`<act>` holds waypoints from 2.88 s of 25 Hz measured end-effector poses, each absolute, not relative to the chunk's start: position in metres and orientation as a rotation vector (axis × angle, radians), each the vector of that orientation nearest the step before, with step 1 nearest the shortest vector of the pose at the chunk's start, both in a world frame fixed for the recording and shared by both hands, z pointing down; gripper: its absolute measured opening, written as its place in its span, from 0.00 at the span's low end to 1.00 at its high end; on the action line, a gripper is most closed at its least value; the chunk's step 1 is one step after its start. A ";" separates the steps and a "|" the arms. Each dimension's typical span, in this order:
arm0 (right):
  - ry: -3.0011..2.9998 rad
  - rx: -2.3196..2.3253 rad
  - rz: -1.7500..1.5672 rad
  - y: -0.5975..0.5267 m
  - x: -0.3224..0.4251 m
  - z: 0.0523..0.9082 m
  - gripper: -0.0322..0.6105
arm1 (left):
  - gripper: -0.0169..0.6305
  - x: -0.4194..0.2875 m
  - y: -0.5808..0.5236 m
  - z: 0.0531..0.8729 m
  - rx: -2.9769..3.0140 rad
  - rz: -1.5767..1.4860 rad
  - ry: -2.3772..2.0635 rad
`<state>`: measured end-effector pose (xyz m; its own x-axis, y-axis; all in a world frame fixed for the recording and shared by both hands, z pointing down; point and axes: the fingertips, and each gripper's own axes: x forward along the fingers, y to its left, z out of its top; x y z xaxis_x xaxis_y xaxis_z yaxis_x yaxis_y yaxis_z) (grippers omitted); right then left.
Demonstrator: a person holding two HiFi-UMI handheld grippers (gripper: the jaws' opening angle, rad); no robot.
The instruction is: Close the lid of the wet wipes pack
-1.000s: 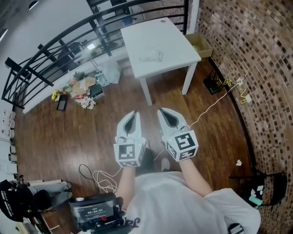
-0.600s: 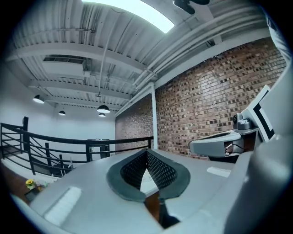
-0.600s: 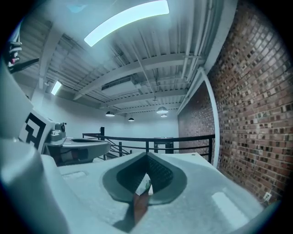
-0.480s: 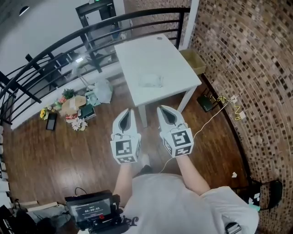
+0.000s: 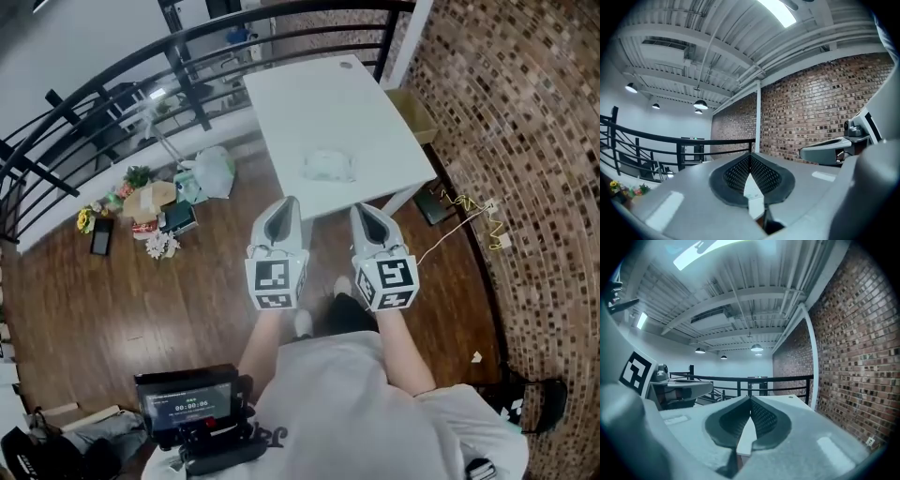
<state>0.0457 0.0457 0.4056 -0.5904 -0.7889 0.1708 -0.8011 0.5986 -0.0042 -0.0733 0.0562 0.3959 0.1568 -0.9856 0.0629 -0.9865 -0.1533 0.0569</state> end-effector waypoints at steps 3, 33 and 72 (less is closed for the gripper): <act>-2.694 1.323 0.137 0.004 0.041 0.411 0.04 | 0.05 -0.082 0.021 0.400 2.294 0.034 -2.012; -2.604 0.929 0.330 -0.287 -0.036 0.511 0.04 | 0.05 -0.128 -0.250 0.476 2.129 0.201 -2.031; -2.130 1.004 0.597 -0.212 -0.023 0.688 0.04 | 0.05 -0.092 -0.247 0.573 2.256 0.360 -1.518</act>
